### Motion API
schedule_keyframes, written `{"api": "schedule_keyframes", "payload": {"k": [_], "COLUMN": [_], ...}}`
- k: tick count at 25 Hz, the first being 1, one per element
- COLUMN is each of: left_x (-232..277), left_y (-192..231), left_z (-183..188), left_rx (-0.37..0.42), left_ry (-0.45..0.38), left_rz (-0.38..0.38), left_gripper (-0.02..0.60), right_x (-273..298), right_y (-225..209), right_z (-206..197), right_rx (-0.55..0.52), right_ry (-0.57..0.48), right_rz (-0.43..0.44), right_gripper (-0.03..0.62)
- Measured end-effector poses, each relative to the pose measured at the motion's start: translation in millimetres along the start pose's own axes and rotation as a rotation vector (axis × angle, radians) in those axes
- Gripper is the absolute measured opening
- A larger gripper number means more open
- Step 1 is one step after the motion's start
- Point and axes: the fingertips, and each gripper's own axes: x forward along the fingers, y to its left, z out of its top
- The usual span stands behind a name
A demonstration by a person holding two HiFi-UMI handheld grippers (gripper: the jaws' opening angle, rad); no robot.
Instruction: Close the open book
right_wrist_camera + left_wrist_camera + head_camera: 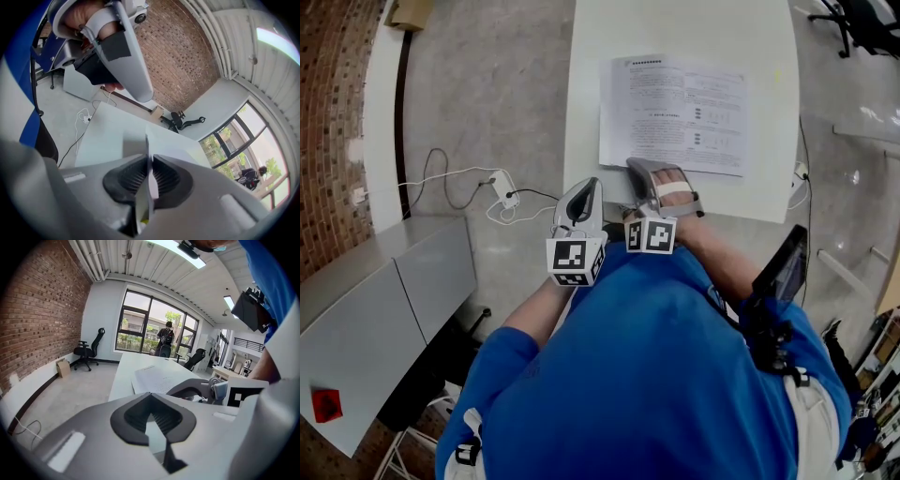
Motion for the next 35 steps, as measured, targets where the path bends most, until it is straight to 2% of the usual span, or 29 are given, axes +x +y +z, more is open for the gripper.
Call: {"api": "schedule_keyframes", "payload": {"k": [12,23,35], "left_x": [-2,9,23], "left_y": [-23,-70,-102], "left_z": [28,40,48], "left_rx": [0.064,0.143,0.19], "left_ry": [-0.032,-0.04,-0.041], "left_rz": [-0.028,-0.098,-0.173], "left_gripper": [0.006,0.006,0.006], "right_x": [-44,-86,-105], "right_y": [-45,-81,-94], "right_z": [1,-40,-89], "right_rx": [0.308,0.599,0.724], "right_ry": [-0.086,-0.108,-0.027], "right_rz": [-0.112,-0.192,-0.285], "right_gripper": [0.029,0.026,0.023]}}
